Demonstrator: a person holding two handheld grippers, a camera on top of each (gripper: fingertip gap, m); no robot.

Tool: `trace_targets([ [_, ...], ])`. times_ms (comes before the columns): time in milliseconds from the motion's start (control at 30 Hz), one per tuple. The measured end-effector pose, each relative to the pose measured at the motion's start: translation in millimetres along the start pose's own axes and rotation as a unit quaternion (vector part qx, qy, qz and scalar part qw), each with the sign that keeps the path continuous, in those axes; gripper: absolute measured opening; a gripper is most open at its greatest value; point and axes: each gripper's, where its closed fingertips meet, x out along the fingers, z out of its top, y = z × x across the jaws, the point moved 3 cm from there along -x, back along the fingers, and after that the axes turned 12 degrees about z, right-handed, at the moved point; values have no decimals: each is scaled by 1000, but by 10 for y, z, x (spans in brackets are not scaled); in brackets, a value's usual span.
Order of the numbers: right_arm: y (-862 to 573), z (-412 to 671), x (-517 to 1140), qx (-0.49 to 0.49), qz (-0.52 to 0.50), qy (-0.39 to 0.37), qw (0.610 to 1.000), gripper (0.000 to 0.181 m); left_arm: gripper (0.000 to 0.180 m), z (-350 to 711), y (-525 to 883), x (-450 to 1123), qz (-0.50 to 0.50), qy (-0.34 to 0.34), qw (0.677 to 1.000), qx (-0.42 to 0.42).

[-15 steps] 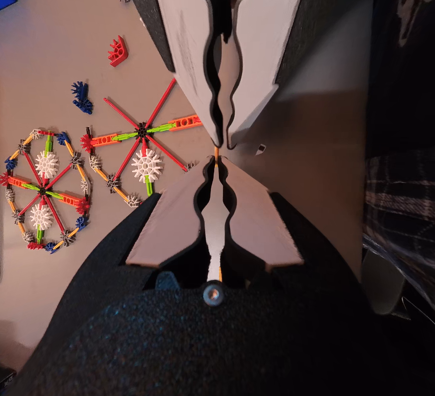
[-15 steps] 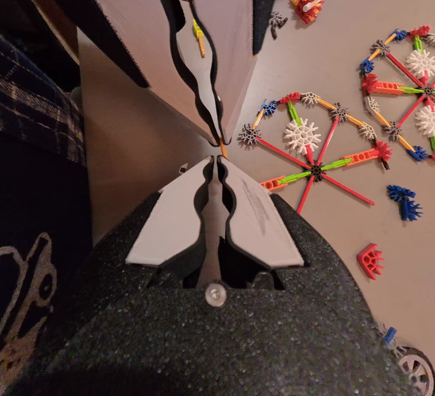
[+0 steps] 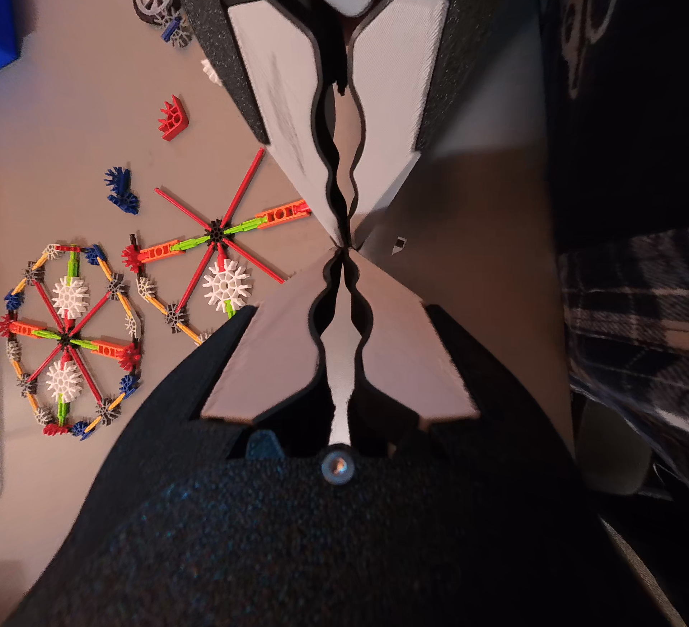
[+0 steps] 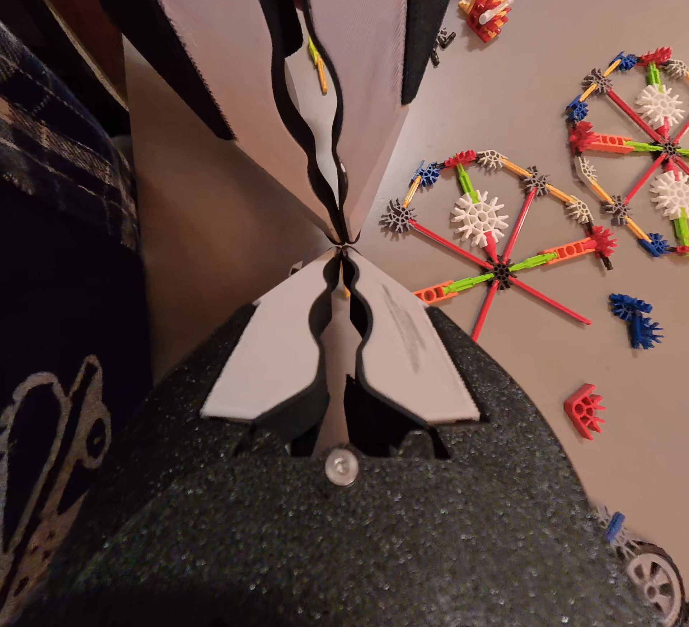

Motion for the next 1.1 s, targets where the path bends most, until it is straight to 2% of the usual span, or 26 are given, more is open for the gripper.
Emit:
trace_targets([
  [133,-32,-50,-1,18,-11,1,1000,0,0,-63,14,45,6,6,1000,-3],
  [233,-26,-112,-75,45,-10,-11,999,0,0,-141,68,9,17,7,999,-41],
  [400,27,-249,-285,85,-15,-28,996,14,0,-312,10,-85,17,22,995,-98],
  [567,25,-435,-456,130,-23,-41,990,14,0,-376,-51,-101,11,28,993,-110],
  [667,73,-381,-333,109,-11,-28,994,14,0,-344,-53,-58,5,21,994,-108],
  [833,40,-308,8,48,-20,40,998,15,1,-299,-23,-2,1,14,996,-89],
  [900,37,-282,40,45,-17,41,998,3,1,-307,13,-15,7,10,996,-91],
  [1100,27,-276,26,73,-21,22,997,1,1,-424,162,-41,42,12,993,-107],
])
